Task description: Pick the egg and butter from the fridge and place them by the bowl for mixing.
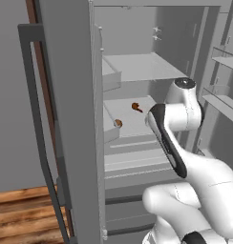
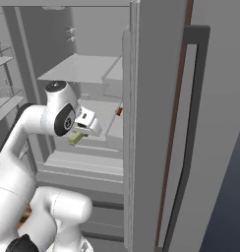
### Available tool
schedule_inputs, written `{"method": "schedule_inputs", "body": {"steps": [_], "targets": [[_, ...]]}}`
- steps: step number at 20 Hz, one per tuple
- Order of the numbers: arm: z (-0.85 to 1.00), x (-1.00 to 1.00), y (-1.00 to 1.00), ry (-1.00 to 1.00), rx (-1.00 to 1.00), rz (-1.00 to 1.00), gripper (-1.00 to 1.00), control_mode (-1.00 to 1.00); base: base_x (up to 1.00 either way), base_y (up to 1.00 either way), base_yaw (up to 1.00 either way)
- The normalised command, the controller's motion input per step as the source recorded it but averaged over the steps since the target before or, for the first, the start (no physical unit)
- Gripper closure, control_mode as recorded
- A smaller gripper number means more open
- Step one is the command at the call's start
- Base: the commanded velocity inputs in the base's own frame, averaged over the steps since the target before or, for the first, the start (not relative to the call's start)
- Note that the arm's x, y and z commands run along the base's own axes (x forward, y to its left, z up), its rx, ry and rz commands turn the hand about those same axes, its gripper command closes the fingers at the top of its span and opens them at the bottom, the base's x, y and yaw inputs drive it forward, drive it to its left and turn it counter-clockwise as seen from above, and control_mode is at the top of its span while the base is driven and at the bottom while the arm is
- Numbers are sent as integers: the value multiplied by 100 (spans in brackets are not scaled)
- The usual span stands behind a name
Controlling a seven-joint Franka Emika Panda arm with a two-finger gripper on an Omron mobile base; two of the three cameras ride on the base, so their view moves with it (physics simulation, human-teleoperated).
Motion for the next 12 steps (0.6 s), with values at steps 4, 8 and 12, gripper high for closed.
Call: {"method": "schedule_inputs", "body": {"steps": [4,8,12], "targets": [[19,-86,18,2,0,0,100,-100,0,0,0],[-1,-4,2,9,0,0,100,-100,0,0,0],[0,-19,0,0,0,0,100,-100,0,0,0]]}}
